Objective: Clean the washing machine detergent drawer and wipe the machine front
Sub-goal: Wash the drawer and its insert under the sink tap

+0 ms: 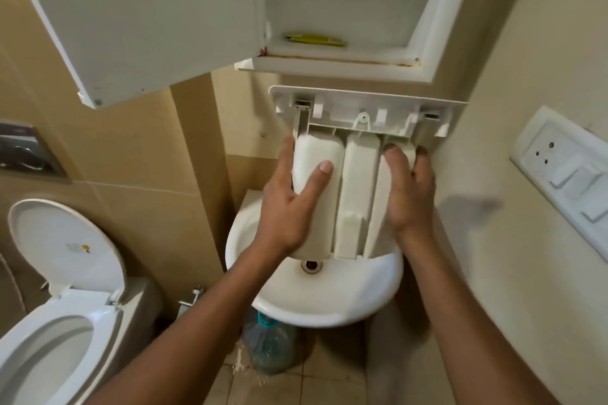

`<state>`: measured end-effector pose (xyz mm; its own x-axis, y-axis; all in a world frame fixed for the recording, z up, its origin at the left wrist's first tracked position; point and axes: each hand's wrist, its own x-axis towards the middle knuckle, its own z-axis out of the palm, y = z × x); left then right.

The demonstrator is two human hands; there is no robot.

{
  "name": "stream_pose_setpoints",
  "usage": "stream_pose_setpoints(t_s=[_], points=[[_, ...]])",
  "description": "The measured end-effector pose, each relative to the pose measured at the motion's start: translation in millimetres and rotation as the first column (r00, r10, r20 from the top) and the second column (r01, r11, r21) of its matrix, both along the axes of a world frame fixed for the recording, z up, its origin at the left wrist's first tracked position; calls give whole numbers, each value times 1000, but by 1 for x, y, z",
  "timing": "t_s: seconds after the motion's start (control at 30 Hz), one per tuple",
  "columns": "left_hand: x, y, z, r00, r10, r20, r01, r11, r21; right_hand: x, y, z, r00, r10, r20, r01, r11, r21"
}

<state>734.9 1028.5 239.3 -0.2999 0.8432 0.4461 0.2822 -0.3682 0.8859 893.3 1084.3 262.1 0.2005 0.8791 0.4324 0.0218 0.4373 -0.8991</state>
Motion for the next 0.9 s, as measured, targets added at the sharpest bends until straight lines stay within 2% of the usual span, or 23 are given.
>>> stream_pose_setpoints(t_s=[0.03,0.07,0.1,0.13,0.17,0.2,0.23,0.27,0.3,0.4,0.47,0.5,0.57,0.63,0.7,0.73,0.77,0.8,0.83,0.87,0.9], points=[[-2,-3,-2,998,1,-70,4,998,68,-3,-7,-4,998,-65,-1,64,990,127],[-4,-3,-20,991,8,-136,-1,999,47,-5,-9,-23,995,-103,10,100,984,148],[-6,-3,-45,988,-3,-155,-4,999,-41,-6,-8,-53,992,-111,60,107,992,60],[-8,-3,-71,996,-19,-85,-3,968,-251,-6,-4,-85,989,-56,135,80,982,-173],[-7,-4,-94,999,-15,48,37,867,-497,-5,-1,-120,982,92,164,7,855,-519],[-8,-3,-116,982,1,190,136,693,-708,-2,0,-153,956,252,152,-43,632,-774],[-9,-5,-134,960,8,281,232,544,-806,1,-2,-177,924,366,113,-65,441,-895],[-11,-8,-148,956,10,293,254,474,-843,6,-5,-193,905,416,93,-73,366,-928],[-14,-6,-153,965,21,262,223,463,-858,6,-5,-202,908,399,126,-39,381,-924],[-17,-1,-129,970,76,231,151,559,-815,2,0,-177,918,365,157,-30,460,-888],[-17,5,-97,973,81,216,108,668,-737,-1,10,-138,922,340,187,-45,572,-819],[-16,7,-78,978,82,194,68,747,-661,-3,15,-111,935,295,196,-52,662,-748],[-10,8,-43,992,54,112,-3,907,-420,-3,16,-55,963,197,183,-72,845,-529],[-2,2,-20,999,5,49,2,991,-131,-1,3,-14,991,54,126,-27,978,-207],[1,-3,-18,999,17,-45,-14,998,66,-3,-14,-4,992,-106,67,99,990,102],[-2,-2,-32,995,25,-101,-20,998,55,-5,-18,-16,989,-140,56,131,982,137],[-5,-1,-55,992,12,-126,-17,999,-41,-6,-18,-44,984,-149,100,146,989,33],[-9,-3,-80,995,-7,-97,-15,973,-230,-7,-19,-71,982,-86,168,117,976,-184],[-9,-8,-101,1000,4,-3,-5,889,-458,-7,-18,-105,973,51,223,71,859,-507],[-9,-14,-122,993,34,110,46,760,-648,-5,-19,-136,952,196,236,48,664,-746],[-7,-21,-140,980,64,188,104,641,-760,-1,-23,-163,925,303,228,50,500,-864]])
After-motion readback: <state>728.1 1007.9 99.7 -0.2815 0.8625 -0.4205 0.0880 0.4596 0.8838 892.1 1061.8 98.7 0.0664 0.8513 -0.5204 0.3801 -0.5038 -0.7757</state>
